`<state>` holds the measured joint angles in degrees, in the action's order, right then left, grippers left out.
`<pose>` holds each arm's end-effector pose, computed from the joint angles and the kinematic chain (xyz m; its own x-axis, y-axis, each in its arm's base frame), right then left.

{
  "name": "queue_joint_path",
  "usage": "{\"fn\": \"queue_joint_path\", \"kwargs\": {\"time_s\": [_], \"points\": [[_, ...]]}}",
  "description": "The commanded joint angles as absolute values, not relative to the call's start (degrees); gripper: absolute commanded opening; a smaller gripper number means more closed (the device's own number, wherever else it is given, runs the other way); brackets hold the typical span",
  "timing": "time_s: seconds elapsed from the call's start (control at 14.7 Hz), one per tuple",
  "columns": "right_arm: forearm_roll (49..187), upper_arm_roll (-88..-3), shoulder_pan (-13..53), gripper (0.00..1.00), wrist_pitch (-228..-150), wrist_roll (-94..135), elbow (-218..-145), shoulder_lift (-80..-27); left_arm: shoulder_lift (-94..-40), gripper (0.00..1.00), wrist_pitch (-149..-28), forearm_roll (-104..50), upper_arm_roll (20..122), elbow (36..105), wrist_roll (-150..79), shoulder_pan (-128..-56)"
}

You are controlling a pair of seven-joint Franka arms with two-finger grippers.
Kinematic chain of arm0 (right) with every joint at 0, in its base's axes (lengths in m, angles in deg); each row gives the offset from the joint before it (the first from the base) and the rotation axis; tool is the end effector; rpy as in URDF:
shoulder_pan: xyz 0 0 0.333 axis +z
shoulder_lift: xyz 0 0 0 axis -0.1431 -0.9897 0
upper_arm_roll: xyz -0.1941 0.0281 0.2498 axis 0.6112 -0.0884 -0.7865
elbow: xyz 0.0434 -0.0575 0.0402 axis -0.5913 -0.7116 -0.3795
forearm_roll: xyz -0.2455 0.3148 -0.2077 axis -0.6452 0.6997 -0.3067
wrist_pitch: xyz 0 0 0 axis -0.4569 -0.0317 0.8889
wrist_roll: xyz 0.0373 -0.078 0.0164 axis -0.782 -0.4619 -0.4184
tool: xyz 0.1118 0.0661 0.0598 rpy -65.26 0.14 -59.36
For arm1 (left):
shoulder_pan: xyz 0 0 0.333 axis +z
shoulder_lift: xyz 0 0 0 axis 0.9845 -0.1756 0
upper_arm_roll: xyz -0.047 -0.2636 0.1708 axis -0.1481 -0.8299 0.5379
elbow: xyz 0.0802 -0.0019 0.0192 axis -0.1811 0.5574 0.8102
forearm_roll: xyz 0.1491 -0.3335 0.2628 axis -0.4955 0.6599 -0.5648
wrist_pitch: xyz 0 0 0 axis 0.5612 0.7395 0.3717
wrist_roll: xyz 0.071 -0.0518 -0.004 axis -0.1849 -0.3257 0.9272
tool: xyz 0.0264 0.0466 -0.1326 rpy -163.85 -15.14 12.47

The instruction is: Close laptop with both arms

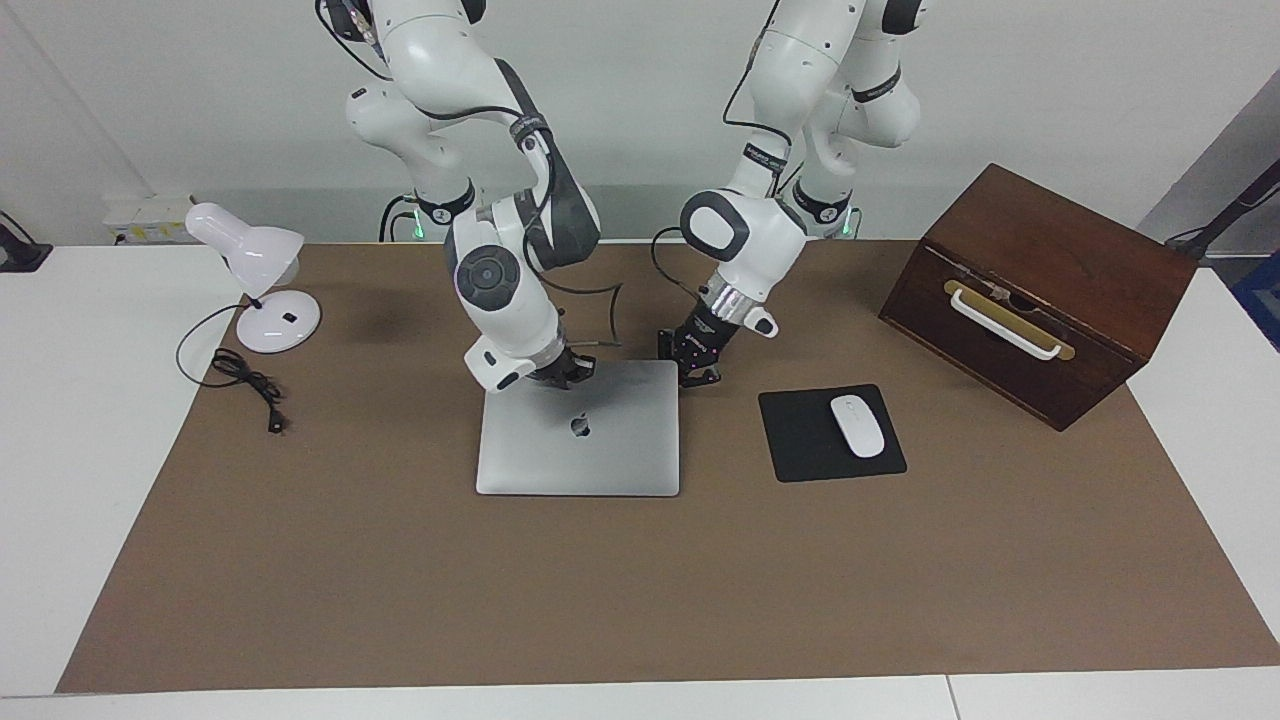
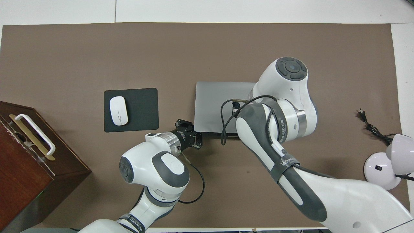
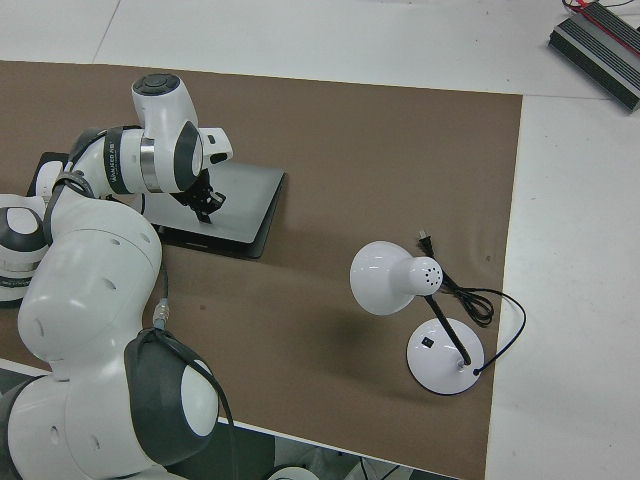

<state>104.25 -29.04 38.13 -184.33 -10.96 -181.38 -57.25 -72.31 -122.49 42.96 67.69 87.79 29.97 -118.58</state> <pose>0.6054 0.2666 0.2830 0.9575 -0.1470 -0.2482 -0.1777 -0.9783 -0.1064 0.4649 -0.3715 0.1986 -0.5157 0.5704 -0.6393 0.7888 0.6074 -0.0944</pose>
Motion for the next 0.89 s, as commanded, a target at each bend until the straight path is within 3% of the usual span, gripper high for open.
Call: {"fn": "queue_joint_path", "kwargs": {"time_s": [0.0,0.82], "points": [[105.3,-29.0,38.3,0.0,-185.6,-9.9,-184.1,-55.5,-73.3,0.0,-123.0,44.5,68.2,90.6,28.8,-120.0],[105.3,-29.0,38.2,0.0,-184.6,-10.0,-183.1,-55.5,-73.3,0.0,-122.8,44.7,68.2,90.3,28.8,-119.5]]}}
